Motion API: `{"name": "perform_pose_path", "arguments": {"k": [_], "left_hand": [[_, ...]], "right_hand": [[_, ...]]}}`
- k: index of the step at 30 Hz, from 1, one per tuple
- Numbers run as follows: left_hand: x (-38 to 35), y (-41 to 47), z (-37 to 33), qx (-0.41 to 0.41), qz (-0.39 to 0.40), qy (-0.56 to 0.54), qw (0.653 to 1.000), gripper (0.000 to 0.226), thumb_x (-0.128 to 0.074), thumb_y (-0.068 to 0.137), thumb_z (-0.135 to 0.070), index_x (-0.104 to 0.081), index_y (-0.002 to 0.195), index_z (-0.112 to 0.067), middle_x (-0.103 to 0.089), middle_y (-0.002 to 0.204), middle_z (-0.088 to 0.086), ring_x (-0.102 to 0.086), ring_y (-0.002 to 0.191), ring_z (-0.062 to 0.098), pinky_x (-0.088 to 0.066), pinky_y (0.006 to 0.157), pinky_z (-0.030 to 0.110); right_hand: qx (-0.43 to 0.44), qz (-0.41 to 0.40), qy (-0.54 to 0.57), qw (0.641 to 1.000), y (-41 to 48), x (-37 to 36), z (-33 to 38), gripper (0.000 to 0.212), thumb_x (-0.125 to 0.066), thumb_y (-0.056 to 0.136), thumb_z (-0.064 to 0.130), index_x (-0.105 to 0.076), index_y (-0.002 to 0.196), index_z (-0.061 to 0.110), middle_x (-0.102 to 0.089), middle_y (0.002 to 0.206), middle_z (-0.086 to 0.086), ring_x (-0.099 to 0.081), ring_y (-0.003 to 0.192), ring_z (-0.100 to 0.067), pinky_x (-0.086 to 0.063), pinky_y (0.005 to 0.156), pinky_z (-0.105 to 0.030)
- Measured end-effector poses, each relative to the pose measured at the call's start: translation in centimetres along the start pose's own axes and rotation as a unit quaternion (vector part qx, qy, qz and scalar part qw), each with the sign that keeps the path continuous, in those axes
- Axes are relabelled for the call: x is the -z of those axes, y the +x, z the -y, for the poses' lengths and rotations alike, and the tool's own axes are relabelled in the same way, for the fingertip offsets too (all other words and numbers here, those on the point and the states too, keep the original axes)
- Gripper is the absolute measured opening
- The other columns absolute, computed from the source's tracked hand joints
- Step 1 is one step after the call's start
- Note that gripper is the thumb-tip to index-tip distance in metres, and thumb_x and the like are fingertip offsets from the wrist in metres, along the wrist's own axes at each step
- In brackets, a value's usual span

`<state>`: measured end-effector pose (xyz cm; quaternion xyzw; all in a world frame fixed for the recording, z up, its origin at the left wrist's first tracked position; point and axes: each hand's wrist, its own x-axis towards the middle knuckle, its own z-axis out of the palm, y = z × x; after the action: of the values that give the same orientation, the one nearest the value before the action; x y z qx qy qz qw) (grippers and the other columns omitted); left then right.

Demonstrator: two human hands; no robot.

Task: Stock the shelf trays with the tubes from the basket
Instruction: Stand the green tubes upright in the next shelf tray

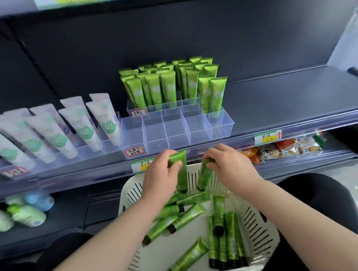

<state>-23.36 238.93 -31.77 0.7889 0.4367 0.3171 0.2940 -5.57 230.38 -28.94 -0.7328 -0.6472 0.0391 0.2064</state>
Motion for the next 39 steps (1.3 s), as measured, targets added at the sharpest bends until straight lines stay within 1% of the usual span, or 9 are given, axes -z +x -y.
{"name": "perform_pose_path", "arguments": {"k": [5, 8, 11, 15, 20, 22, 26, 37, 39], "left_hand": [[2.9, 4.1, -5.4, -0.039, -0.078, -0.044, 0.995, 0.025, -0.061, 0.091, -0.027, -0.048, 0.098, -0.047, -0.061, 0.082, -0.017, -0.059, 0.074, 0.003, -0.053, 0.068, 0.034], [4.0, 6.4, -8.0, -0.049, -0.111, -0.086, 0.989, 0.024, -0.061, 0.092, -0.025, -0.051, 0.105, -0.042, -0.057, 0.076, -0.013, -0.061, 0.073, 0.012, -0.057, 0.070, 0.044], [4.5, 8.7, -10.0, -0.054, -0.140, -0.120, 0.981, 0.024, -0.059, 0.092, -0.022, -0.053, 0.111, -0.037, -0.060, 0.085, -0.003, -0.062, 0.083, 0.021, -0.057, 0.075, 0.048], [4.3, 11.4, -11.4, -0.063, -0.159, -0.102, 0.980, 0.024, -0.058, 0.093, -0.021, -0.056, 0.113, -0.034, -0.060, 0.081, -0.007, -0.062, 0.078, 0.016, -0.058, 0.072, 0.047], [3.2, 15.3, -11.5, -0.042, -0.149, -0.064, 0.986, 0.024, -0.055, 0.095, -0.017, -0.059, 0.118, -0.024, -0.057, 0.077, -0.004, -0.061, 0.075, 0.020, -0.057, 0.070, 0.044], [2.5, 16.9, -11.3, -0.033, -0.135, -0.033, 0.990, 0.023, -0.055, 0.096, -0.017, -0.059, 0.118, -0.023, -0.056, 0.076, -0.004, -0.061, 0.072, 0.022, -0.055, 0.065, 0.037], [1.0, 19.6, -10.4, -0.012, -0.091, 0.027, 0.995, 0.023, -0.052, 0.097, -0.016, -0.060, 0.119, -0.022, -0.055, 0.076, -0.005, -0.051, 0.064, 0.009, -0.039, 0.051, 0.025], [-0.3, 21.2, -7.8, 0.014, -0.031, 0.087, 0.996, 0.022, -0.053, 0.097, -0.015, -0.060, 0.117, -0.019, -0.063, 0.104, 0.002, -0.055, 0.084, 0.016, -0.040, 0.068, 0.027], [0.4, 20.9, -7.9, 0.001, -0.035, 0.066, 0.997, 0.027, -0.056, 0.096, -0.011, -0.059, 0.121, -0.018, -0.062, 0.115, 0.001, -0.058, 0.098, 0.016, -0.045, 0.080, 0.028]], "right_hand": [[0.013, -0.083, -0.006, 0.996, 2.5, 4.9, 0.7, 0.019, -0.051, 0.093, 0.021, -0.061, 0.109, 0.026, -0.055, 0.099, 0.001, -0.054, 0.096, -0.024, -0.046, 0.065, -0.034], [0.019, -0.149, -0.007, 0.989, 4.2, 7.7, 0.9, 0.020, -0.053, 0.094, 0.020, -0.062, 0.111, 0.023, -0.056, 0.100, -0.001, -0.054, 0.098, -0.026, -0.043, 0.064, -0.033], [0.025, -0.216, -0.002, 0.976, 5.9, 10.1, 1.1, 0.020, -0.052, 0.094, 0.019, -0.063, 0.111, 0.019, -0.057, 0.101, -0.003, -0.053, 0.098, -0.027, -0.042, 0.065, -0.033], [0.027, -0.262, -0.009, 0.965, 7.9, 11.9, 0.7, 0.019, -0.052, 0.094, 0.017, -0.064, 0.109, 0.017, -0.058, 0.102, -0.005, -0.053, 0.096, -0.028, -0.047, 0.069, -0.039], [0.029, -0.240, -0.027, 0.970, 9.8, 11.6, -0.7, 0.020, -0.052, 0.095, 0.016, -0.064, 0.111, 0.017, -0.058, 0.102, -0.006, -0.052, 0.093, -0.029, -0.046, 0.069, -0.040], [0.035, -0.224, -0.030, 0.974, 10.4, 11.2, -1.2, 0.021, -0.051, 0.095, 0.016, -0.063, 0.113, 0.017, -0.057, 0.101, -0.005, -0.052, 0.093, -0.028, -0.047, 0.070, -0.041], [0.048, -0.208, -0.026, 0.976, 11.1, 10.8, -1.8, 0.021, -0.053, 0.094, 0.015, -0.064, 0.112, 0.016, -0.057, 0.097, -0.006, -0.053, 0.090, -0.029, -0.047, 0.068, -0.041], [0.048, -0.206, -0.030, 0.977, 12.6, 10.7, -2.0, 0.021, -0.052, 0.093, 0.010, -0.061, 0.112, 0.011, -0.056, 0.099, -0.008, -0.050, 0.090, -0.030, -0.045, 0.068, -0.041], [0.047, -0.210, -0.034, 0.976, 13.1, 10.8, -1.6, 0.022, -0.051, 0.093, 0.011, -0.061, 0.113, 0.011, -0.055, 0.099, -0.008, -0.049, 0.091, -0.030, -0.044, 0.067, -0.041]]}}
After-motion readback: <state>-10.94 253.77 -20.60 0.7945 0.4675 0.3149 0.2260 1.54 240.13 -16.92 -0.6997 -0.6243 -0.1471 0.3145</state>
